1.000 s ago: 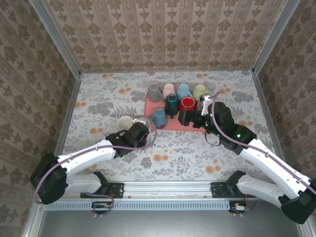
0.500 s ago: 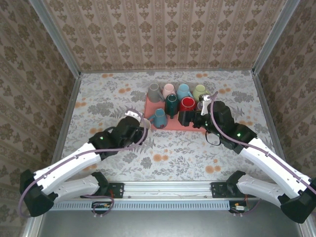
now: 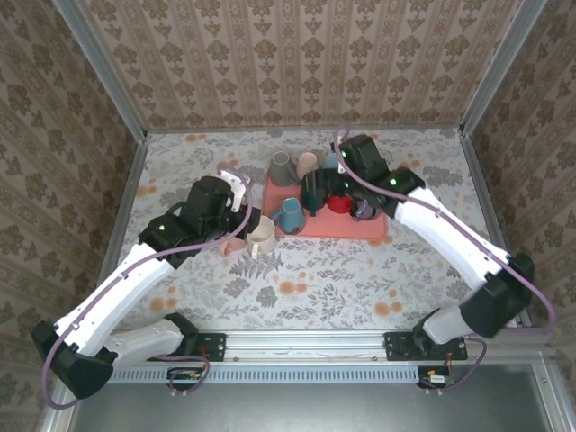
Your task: Turn the mug right side up
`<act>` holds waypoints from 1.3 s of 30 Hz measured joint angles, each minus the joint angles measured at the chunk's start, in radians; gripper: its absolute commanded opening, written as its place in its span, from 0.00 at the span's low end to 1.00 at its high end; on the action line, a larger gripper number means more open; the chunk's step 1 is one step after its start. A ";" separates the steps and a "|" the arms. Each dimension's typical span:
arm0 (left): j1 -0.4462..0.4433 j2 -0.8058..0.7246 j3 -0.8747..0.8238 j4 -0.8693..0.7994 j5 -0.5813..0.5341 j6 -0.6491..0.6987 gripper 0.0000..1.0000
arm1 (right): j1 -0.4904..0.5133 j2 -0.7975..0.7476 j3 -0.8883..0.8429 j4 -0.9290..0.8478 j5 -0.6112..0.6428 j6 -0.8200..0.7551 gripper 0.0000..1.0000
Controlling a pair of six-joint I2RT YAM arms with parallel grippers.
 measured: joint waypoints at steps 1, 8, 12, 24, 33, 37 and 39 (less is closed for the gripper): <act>0.000 -0.001 -0.012 0.014 0.010 0.008 0.44 | -0.020 0.050 0.045 -0.023 -0.001 -0.012 0.89; 0.013 -0.040 -0.072 0.056 0.055 0.010 0.45 | -0.121 0.392 0.360 -0.196 0.001 -0.085 0.89; 0.014 -0.078 -0.073 0.059 0.060 -0.002 0.46 | -0.121 0.473 0.409 -0.247 0.000 -0.092 0.90; 0.033 -0.125 -0.139 0.114 0.059 -0.005 0.47 | -0.062 0.619 0.610 -0.325 0.019 -0.001 0.90; 0.046 -0.163 -0.157 0.140 0.060 -0.005 0.47 | -0.043 0.752 0.694 -0.375 0.077 0.042 0.90; 0.046 -0.163 -0.158 0.143 0.060 -0.005 0.47 | -0.039 0.776 0.705 -0.376 0.079 0.054 0.86; 0.046 -0.163 -0.158 0.147 0.060 -0.005 0.47 | -0.036 0.785 0.711 -0.376 0.079 0.056 0.85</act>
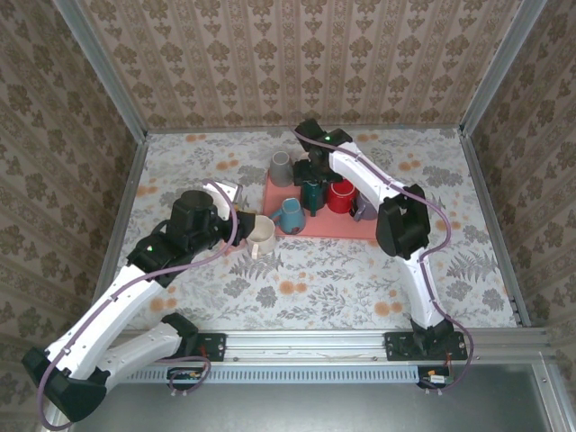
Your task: Turn the mug right side up
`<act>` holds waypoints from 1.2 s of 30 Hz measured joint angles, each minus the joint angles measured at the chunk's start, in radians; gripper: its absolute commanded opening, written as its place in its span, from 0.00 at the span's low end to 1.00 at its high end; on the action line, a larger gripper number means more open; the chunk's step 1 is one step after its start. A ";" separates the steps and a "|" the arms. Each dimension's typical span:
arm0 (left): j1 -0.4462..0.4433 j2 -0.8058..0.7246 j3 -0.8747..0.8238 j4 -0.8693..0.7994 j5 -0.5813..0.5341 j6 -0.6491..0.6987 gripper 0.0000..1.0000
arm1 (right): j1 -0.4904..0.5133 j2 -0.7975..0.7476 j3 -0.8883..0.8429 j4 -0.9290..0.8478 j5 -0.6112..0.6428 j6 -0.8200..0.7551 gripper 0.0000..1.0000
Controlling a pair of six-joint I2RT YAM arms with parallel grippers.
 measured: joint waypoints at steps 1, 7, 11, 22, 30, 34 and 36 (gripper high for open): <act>0.000 0.000 0.000 0.003 0.000 0.000 0.47 | 0.000 0.005 0.002 0.001 0.000 0.002 0.85; 0.000 0.001 0.000 0.009 0.000 0.000 0.47 | 0.015 0.030 0.020 0.002 0.030 0.001 0.83; 0.000 0.006 -0.002 0.014 0.000 0.000 0.47 | 0.025 0.035 0.022 0.002 0.057 -0.012 0.85; 0.000 0.016 -0.006 0.014 0.000 0.000 0.47 | 0.032 0.064 0.053 -0.001 0.092 -0.031 0.65; 0.001 0.023 -0.011 0.014 -0.002 0.000 0.47 | 0.031 0.024 0.008 0.011 0.079 -0.031 0.54; 0.006 0.027 -0.012 0.014 -0.008 0.000 0.48 | 0.031 -0.082 -0.080 0.038 0.064 -0.031 0.51; 0.006 0.027 -0.012 0.014 -0.012 0.000 0.48 | 0.031 -0.165 -0.127 0.057 0.062 -0.031 0.50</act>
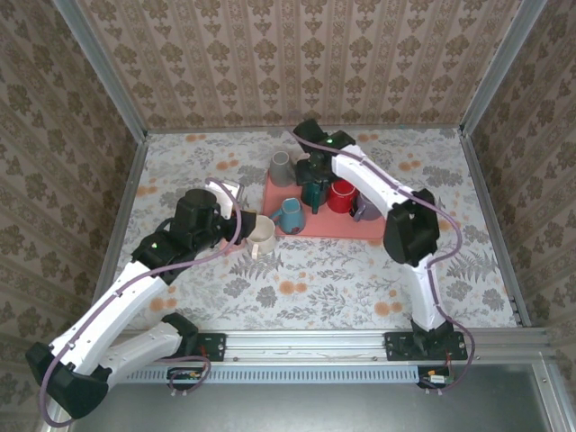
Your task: Turn the mug right side up
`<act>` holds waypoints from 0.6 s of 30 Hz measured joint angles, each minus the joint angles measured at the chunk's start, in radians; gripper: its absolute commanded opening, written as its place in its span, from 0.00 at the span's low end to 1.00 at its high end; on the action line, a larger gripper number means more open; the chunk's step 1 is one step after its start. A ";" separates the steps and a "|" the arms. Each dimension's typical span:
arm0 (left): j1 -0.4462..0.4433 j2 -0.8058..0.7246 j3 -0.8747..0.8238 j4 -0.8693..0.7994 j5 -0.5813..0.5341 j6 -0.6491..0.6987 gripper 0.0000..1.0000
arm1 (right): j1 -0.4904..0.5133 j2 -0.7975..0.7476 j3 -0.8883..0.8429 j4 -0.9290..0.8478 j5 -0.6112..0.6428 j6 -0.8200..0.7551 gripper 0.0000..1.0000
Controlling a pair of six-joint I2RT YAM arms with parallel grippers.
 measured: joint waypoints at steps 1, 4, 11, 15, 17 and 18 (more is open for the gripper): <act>0.000 0.000 0.000 0.000 0.000 0.000 0.49 | 0.000 -0.050 -0.024 0.011 0.000 0.001 0.50; 0.000 0.001 0.000 0.000 0.009 -0.019 0.55 | -0.009 -0.222 -0.105 0.056 -0.001 0.013 0.49; 0.000 0.030 0.007 0.068 0.185 -0.153 0.74 | -0.114 -0.715 -0.516 0.355 -0.169 0.171 0.49; 0.000 0.063 0.007 0.219 0.345 -0.299 0.76 | -0.198 -0.870 -0.721 0.539 -0.319 0.320 0.49; 0.000 0.099 0.006 0.335 0.427 -0.409 0.76 | -0.227 -0.908 -0.805 0.632 -0.389 0.399 0.49; 0.000 0.118 0.003 0.391 0.460 -0.461 0.77 | -0.237 -0.922 -0.840 0.672 -0.419 0.436 0.49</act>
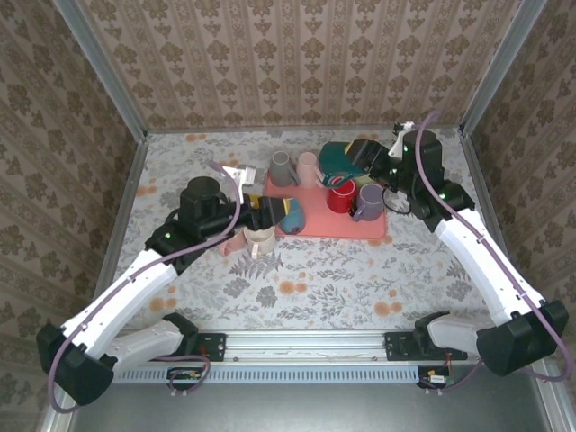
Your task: Turn the mug right side up
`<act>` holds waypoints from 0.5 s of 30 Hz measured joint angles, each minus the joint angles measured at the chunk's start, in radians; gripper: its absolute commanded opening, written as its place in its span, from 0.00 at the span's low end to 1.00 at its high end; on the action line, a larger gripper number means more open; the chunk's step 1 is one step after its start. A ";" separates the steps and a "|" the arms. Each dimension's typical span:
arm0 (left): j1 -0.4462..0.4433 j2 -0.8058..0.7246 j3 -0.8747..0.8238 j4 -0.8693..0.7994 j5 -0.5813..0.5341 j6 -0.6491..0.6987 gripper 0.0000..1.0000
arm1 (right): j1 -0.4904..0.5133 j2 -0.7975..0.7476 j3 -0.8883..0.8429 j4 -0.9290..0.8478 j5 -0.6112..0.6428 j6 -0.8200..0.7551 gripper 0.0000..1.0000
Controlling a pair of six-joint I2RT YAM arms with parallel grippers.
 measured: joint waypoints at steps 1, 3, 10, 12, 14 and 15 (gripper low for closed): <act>0.000 0.026 -0.005 0.072 0.037 -0.061 0.77 | -0.008 -0.011 -0.030 0.037 -0.029 0.035 0.49; -0.002 0.078 -0.012 0.197 0.098 -0.174 0.78 | -0.017 -0.035 -0.079 0.097 -0.076 0.094 0.49; -0.041 0.222 -0.014 0.469 0.214 -0.423 0.77 | -0.023 -0.131 -0.144 0.251 -0.173 0.232 0.49; -0.051 0.238 -0.013 0.503 0.226 -0.453 0.77 | -0.023 -0.152 -0.151 0.290 -0.190 0.256 0.49; -0.055 0.249 -0.012 0.533 0.235 -0.477 0.75 | -0.023 -0.167 -0.161 0.330 -0.204 0.280 0.49; -0.055 0.254 -0.012 0.544 0.236 -0.484 0.74 | -0.023 -0.172 -0.169 0.347 -0.210 0.290 0.49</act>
